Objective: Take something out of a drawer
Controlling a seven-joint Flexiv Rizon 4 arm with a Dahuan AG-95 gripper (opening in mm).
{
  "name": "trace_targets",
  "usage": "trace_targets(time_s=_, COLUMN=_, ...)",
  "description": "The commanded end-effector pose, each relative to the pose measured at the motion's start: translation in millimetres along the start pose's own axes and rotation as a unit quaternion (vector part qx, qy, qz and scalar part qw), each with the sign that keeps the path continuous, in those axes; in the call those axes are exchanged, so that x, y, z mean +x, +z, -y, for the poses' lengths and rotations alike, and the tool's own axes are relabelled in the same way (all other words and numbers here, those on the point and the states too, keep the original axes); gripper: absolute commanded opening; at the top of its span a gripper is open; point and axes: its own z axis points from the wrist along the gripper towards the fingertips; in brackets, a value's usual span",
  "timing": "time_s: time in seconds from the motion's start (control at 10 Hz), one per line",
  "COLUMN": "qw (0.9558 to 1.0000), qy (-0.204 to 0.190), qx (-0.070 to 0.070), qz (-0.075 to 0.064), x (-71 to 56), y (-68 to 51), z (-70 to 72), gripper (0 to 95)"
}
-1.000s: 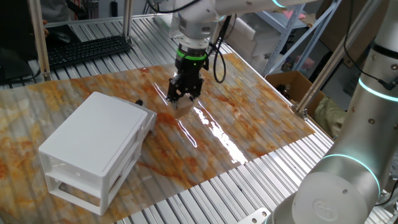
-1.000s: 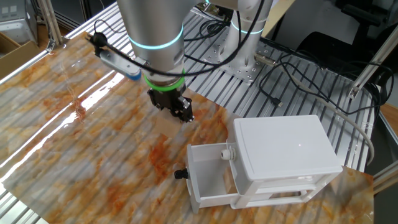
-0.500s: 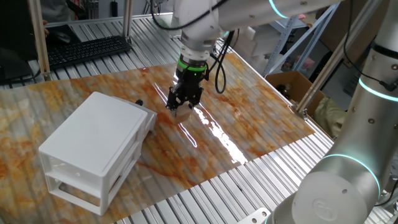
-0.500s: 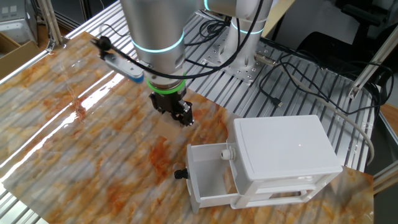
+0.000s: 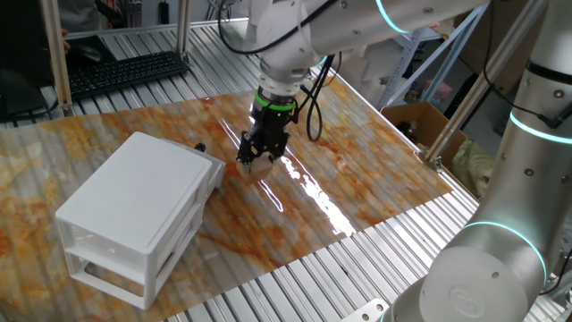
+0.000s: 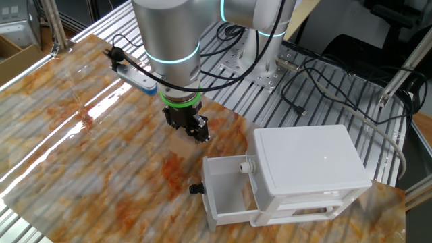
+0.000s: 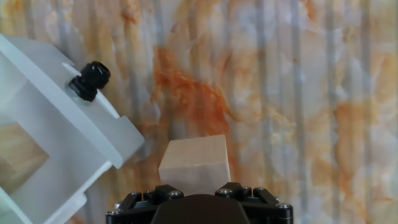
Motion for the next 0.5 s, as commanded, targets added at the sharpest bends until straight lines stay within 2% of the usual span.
trace_targets(time_s=0.1, qw=1.0000, qy=0.002, qx=-0.002, qz=0.007, x=-0.7, y=8.4, z=0.3, gripper=19.0)
trace_targets(time_s=0.3, qw=0.9996, qy=0.026, qx=-0.002, qz=0.015, x=-1.3, y=13.3, z=0.4, gripper=57.0)
trace_targets(time_s=0.4, qw=0.9992, qy=0.035, qx=-0.004, qz=0.017, x=-1.3, y=13.6, z=0.4, gripper=95.0)
trace_targets(time_s=0.5, qw=0.9991, qy=0.039, qx=-0.008, qz=0.017, x=-1.4, y=14.1, z=0.3, gripper=95.0)
